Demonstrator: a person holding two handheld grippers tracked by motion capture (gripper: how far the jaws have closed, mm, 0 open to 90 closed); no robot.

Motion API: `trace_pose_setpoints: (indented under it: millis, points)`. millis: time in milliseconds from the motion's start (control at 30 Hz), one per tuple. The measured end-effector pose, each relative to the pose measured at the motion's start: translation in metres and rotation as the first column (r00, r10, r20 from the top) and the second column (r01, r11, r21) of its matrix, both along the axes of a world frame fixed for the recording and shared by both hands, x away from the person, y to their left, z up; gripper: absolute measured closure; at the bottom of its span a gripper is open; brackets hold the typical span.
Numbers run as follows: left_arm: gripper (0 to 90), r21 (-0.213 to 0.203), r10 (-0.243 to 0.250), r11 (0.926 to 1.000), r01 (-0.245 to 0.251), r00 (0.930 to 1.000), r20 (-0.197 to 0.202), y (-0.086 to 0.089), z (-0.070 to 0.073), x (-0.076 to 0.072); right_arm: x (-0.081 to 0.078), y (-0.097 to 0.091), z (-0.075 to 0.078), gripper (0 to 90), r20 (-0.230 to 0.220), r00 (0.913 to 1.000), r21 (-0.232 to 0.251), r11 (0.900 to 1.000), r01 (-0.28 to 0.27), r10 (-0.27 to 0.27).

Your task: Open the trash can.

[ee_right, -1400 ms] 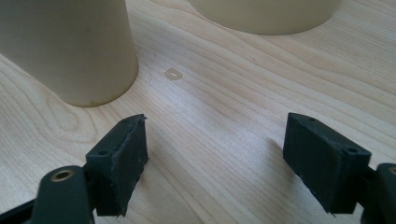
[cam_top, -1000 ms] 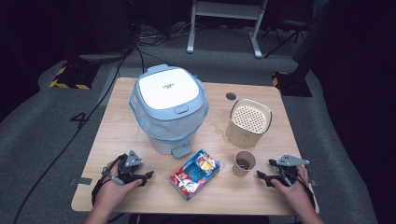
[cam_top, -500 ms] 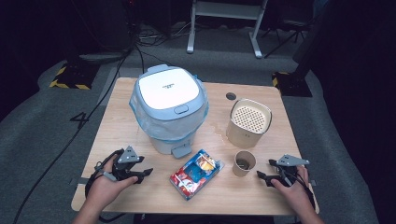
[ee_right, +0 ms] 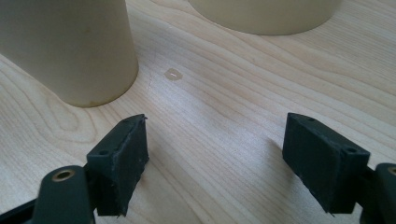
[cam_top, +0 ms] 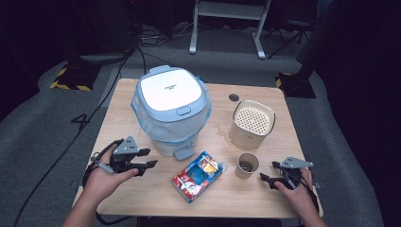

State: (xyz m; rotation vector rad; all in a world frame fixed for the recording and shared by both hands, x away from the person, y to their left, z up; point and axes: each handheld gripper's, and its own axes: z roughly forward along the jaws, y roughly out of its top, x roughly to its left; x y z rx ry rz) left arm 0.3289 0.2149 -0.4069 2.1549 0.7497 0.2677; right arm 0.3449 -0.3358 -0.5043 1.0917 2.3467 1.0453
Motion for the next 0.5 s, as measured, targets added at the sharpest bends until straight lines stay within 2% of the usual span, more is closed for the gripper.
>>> trace_pose_setpoints:
  millis: [133, 367, 500]
  points:
    - [53.4, -0.054, -0.029, 0.9981, 0.028, 0.9996, -0.005, 0.000, 0.014, 0.001, 0.000, 0.000, 0.000, 22.2, 0.000, 1.0000, 0.000, 1.0000, 0.000, 0.000]
    - [55.9, -0.082, -0.041, 0.9957, 0.042, 0.9990, 0.016, -0.001, 0.036, 0.003, 0.000, 0.000, 0.000, 22.2, 0.000, 1.0000, 0.000, 1.0000, 0.000, 0.000]
    - [58.0, -0.121, -0.050, 0.9912, 0.055, 0.9980, 0.039, -0.001, 0.050, 0.005, 0.000, 0.000, 0.000, 22.2, 0.001, 1.0000, -0.001, 1.0000, 0.000, 0.000]
